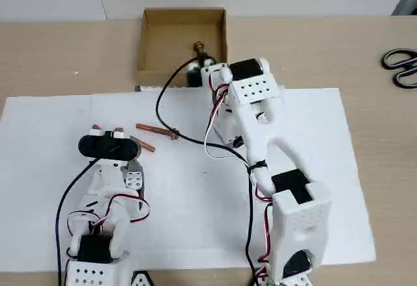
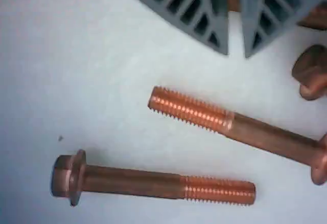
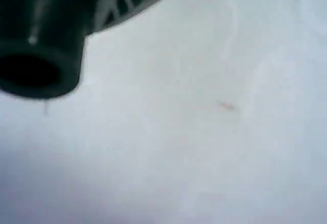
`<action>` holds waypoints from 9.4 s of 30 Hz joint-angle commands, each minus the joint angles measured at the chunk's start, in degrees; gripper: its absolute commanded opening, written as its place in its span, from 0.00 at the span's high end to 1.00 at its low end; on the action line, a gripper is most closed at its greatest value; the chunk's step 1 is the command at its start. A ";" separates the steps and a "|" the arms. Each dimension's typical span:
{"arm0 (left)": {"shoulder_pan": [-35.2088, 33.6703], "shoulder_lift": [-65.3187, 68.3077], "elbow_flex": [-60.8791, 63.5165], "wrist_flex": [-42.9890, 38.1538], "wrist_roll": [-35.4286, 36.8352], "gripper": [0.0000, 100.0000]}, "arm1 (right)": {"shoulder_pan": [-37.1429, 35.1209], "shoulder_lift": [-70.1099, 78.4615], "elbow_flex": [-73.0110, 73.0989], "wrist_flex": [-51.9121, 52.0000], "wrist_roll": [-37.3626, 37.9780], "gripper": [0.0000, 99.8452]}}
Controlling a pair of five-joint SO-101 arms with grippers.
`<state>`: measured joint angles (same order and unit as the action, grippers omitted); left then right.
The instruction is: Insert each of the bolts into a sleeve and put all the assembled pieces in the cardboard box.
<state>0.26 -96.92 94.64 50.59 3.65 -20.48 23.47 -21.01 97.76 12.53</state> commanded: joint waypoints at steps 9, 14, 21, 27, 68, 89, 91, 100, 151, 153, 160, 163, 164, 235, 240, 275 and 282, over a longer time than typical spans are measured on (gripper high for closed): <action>-0.09 -0.18 -2.51 0.44 -0.35 0.96 | 1.98 -27.38 3.34 1.19 -8.70 1.00; -0.26 -0.09 -10.95 8.70 -0.88 0.90 | 7.87 -38.73 18.81 1.19 -9.32 1.00; 0.26 -0.09 -18.15 13.36 -9.23 0.90 | 14.99 -48.04 32.88 0.57 -9.23 1.00; 0.18 1.05 -20.00 13.80 -9.67 0.90 | 20.00 -51.03 38.59 0.57 -9.23 1.00; 7.03 96.53 -90.07 28.22 -72.88 0.89 | 23.52 -51.47 48.62 -0.75 -7.74 1.00; 6.86 112.44 -90.15 13.36 -79.74 0.86 | 23.43 -51.30 48.35 -0.66 -3.96 1.00; 6.86 113.85 -90.15 11.87 -80.00 0.86 | 23.43 -51.21 48.35 -0.66 -3.96 1.00; 7.12 118.86 -93.41 11.25 -80.09 0.87 | 23.43 -51.03 48.35 -0.75 -3.87 1.00; 10.81 67.25 -97.89 44.84 -20.92 0.99 | 13.14 -86.90 45.01 1.36 -4.04 1.00; 10.73 64.53 -97.89 42.99 -19.43 0.99 | 13.14 -89.27 45.98 0.84 -4.13 1.00; 10.81 56.62 -94.11 35.52 0.44 0.99 | 13.05 -100.35 53.01 -5.41 -4.22 1.00; 10.73 53.27 -88.40 32.53 9.23 0.99 | 11.91 -105.19 58.55 -8.31 -4.22 1.00; 10.81 51.96 -86.37 31.56 12.31 0.99 | 10.42 -106.68 60.31 -9.01 -4.22 1.00; 45.10 10.55 -40.22 14.24 31.65 1.00 | -25.71 -114.33 77.10 -30.55 -12.92 1.00; 46.15 10.64 -40.13 16.97 29.36 1.00 | -25.71 -114.33 77.10 -30.55 -12.92 1.00; 34.02 20.04 -52.44 21.01 17.32 0.77 | -25.71 -114.42 80.00 -30.55 -12.92 1.00; 31.91 22.77 -56.84 20.57 17.14 0.88 | -24.48 -114.51 80.18 -30.55 -12.92 1.00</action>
<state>34.02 -74.95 40.31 71.52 21.32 -46.33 -90.55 59.69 68.92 -0.84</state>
